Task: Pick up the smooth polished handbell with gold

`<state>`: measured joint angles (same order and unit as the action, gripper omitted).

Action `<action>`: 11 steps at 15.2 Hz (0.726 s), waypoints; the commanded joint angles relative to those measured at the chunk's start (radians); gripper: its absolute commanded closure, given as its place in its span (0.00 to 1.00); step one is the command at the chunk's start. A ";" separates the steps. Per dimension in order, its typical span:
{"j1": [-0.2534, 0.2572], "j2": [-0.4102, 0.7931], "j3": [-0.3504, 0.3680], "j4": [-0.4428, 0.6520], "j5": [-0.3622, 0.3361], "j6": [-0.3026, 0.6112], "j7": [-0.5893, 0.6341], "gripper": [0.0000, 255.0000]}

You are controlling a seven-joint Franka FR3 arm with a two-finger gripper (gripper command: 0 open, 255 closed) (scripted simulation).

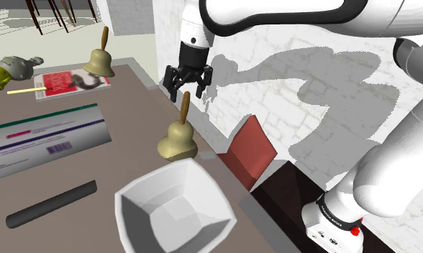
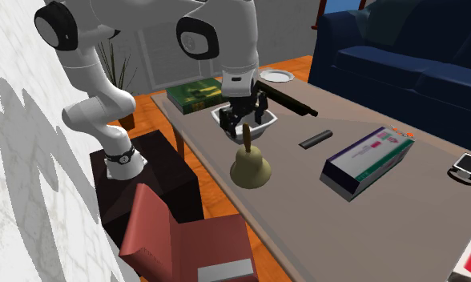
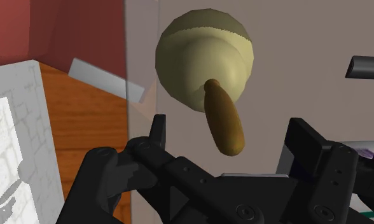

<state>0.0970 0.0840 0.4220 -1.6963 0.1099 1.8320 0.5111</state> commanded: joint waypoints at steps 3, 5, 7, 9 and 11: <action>0.000 -0.001 0.000 -0.006 0.001 0.005 -0.001 1.00; 0.000 -0.001 0.000 -0.006 0.001 0.005 -0.001 1.00; 0.000 -0.001 0.000 -0.005 0.001 0.005 -0.001 1.00; 0.000 -0.001 0.000 -0.005 0.001 0.005 -0.001 1.00; -0.001 -0.001 0.000 0.007 0.000 -0.007 0.000 1.00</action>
<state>0.0965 0.0833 0.4217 -1.6964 0.1104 1.8320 0.5102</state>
